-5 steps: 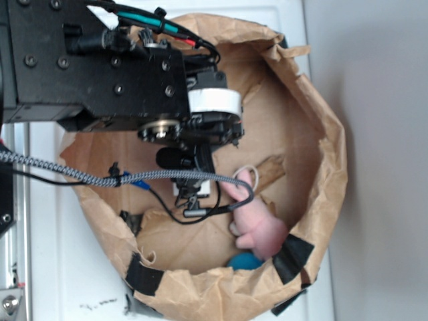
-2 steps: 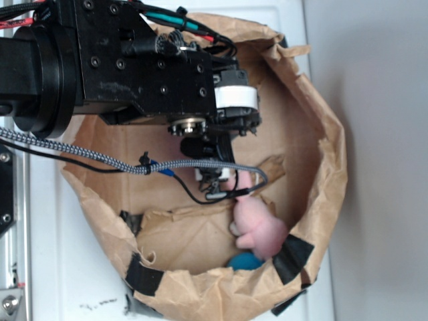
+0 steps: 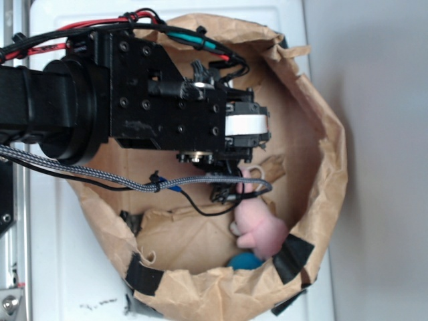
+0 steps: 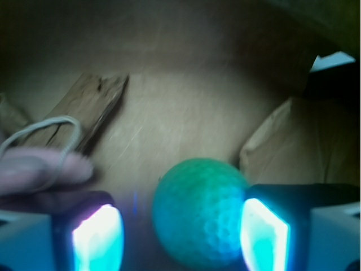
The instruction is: Grab the green ball.
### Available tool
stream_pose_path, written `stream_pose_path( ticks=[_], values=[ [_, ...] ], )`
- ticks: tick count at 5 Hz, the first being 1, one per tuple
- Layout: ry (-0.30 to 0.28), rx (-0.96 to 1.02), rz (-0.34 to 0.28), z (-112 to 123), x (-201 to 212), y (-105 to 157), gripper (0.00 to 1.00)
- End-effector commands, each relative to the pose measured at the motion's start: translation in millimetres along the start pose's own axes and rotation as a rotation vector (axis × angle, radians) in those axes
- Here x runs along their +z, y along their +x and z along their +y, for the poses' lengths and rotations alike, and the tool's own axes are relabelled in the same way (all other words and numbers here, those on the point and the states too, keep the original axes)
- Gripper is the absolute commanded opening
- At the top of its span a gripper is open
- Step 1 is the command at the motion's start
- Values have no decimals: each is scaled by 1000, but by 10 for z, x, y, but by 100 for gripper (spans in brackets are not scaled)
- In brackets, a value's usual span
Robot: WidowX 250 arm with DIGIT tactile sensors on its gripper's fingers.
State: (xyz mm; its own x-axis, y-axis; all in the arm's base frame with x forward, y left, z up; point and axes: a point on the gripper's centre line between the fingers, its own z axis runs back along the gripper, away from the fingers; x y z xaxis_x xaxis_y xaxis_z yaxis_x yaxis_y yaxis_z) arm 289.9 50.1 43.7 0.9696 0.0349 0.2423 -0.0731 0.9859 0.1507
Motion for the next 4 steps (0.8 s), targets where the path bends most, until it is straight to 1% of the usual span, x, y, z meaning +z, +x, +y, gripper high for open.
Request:
stream_pose_path(
  ticks=[1, 2, 3, 4],
  values=[
    [-8, -33, -62, 3, 100, -33, 0],
    [-6, -34, -77, 22, 139, -103, 0],
    [-60, -38, -88, 72, 336, -225, 0],
    [-153, -34, -75, 137, 659, -285, 0]
  ],
)
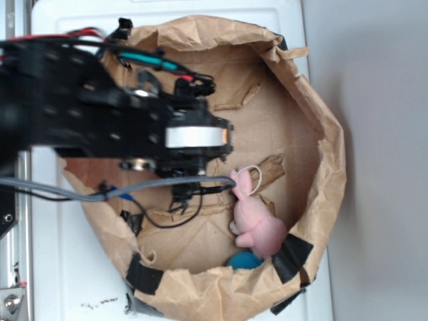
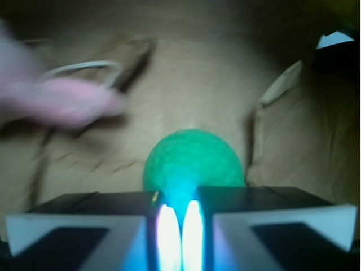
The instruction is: Grab the green ball.
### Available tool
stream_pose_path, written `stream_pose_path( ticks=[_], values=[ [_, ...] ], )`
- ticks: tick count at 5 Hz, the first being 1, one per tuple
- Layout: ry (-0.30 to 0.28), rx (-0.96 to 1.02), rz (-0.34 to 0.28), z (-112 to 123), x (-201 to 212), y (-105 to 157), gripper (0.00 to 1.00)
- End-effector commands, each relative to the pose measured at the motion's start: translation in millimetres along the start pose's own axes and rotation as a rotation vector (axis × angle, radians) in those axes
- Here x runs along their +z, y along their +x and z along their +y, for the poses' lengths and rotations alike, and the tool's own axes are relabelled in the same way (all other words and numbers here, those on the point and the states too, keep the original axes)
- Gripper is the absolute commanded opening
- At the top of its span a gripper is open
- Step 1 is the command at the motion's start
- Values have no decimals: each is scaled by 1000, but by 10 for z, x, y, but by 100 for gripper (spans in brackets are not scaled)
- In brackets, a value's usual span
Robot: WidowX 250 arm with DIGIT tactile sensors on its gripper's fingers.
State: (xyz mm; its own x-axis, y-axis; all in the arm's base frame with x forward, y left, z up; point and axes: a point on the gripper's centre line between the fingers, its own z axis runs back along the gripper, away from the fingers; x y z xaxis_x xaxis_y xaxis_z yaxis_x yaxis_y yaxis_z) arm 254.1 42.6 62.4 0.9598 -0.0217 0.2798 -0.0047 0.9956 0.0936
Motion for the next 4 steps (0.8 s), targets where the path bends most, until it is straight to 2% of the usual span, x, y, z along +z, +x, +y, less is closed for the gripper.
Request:
stream_pose_path(
  ticks=[1, 2, 3, 4],
  values=[
    [-138, 31, -20, 164, 541, 87, 0],
    [-151, 33, -16, 168, 593, 77, 0],
    [-122, 27, -6, 153, 510, 91, 54],
    [-59, 24, -6, 155, 309, 136, 100]
  ],
)
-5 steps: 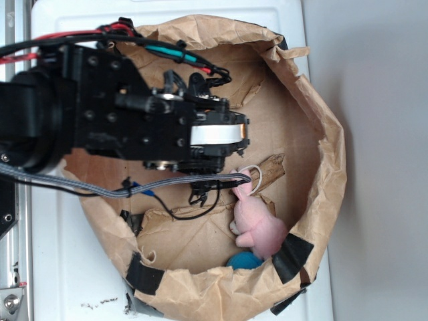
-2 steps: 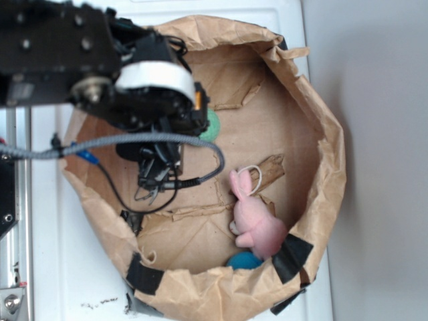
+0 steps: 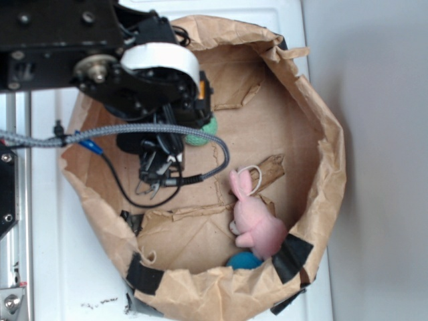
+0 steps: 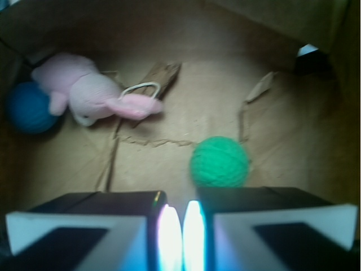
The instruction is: Grab the green ball.
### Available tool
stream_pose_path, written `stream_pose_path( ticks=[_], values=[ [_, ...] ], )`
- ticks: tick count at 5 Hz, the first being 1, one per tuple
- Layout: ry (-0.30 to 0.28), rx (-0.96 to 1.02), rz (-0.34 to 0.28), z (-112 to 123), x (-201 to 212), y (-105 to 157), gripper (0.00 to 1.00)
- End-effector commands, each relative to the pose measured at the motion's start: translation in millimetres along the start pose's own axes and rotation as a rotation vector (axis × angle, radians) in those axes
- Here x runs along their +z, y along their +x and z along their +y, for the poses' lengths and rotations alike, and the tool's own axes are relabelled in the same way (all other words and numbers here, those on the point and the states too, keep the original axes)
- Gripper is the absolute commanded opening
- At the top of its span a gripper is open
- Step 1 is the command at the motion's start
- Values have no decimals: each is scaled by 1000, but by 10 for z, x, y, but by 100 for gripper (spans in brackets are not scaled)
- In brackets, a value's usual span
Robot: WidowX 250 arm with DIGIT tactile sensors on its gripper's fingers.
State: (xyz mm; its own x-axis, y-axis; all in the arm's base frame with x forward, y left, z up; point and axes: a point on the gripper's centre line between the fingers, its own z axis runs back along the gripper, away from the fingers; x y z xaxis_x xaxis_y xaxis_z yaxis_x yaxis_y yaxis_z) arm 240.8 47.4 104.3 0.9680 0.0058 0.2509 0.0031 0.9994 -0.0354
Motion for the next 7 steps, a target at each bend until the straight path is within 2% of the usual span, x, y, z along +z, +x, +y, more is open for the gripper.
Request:
stream_pose_path(
  ticks=[1, 3, 4, 5, 6, 7],
  values=[
    [100, -13, -37, 128, -279, 179, 100],
    [111, -39, -29, 178, -537, 196, 100],
    [151, -71, -19, 183, -697, 113, 100],
    [161, -81, -17, 194, -772, 39, 0],
    [147, -67, -28, 190, -695, 25, 0],
    [108, -72, -37, 241, -349, -378, 0]
  ],
)
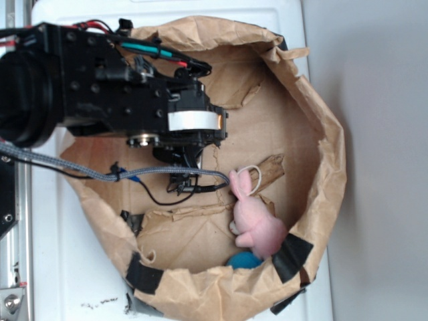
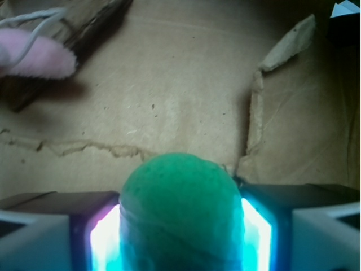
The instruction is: Grab the green ball.
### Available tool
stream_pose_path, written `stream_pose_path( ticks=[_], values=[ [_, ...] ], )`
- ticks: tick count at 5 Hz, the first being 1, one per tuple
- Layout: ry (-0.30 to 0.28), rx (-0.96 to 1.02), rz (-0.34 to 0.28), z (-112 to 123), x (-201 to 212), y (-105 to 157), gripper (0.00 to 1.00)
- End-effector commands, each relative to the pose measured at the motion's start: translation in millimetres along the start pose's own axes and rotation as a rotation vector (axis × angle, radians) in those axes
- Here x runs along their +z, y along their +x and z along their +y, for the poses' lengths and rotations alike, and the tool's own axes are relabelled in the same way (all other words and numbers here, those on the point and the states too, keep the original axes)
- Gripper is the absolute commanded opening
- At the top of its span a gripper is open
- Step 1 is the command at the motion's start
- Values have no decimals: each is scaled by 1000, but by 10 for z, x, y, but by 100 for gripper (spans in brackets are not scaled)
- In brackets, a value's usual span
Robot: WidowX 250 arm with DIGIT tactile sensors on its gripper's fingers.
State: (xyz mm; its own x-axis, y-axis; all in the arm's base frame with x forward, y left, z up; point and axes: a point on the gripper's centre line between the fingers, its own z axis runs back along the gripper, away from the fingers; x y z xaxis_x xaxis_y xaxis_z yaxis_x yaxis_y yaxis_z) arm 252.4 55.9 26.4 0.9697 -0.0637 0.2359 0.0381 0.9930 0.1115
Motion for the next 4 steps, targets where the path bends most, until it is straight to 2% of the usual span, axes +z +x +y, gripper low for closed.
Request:
stream_pose_path(
  ticks=[1, 2, 4],
  values=[
    [-95, 2, -59, 116, 739, -244, 0],
    [-161, 16, -63, 70, 1055, -193, 0],
    [-163, 24, -52, 39, 1039, 119, 0]
  ],
)
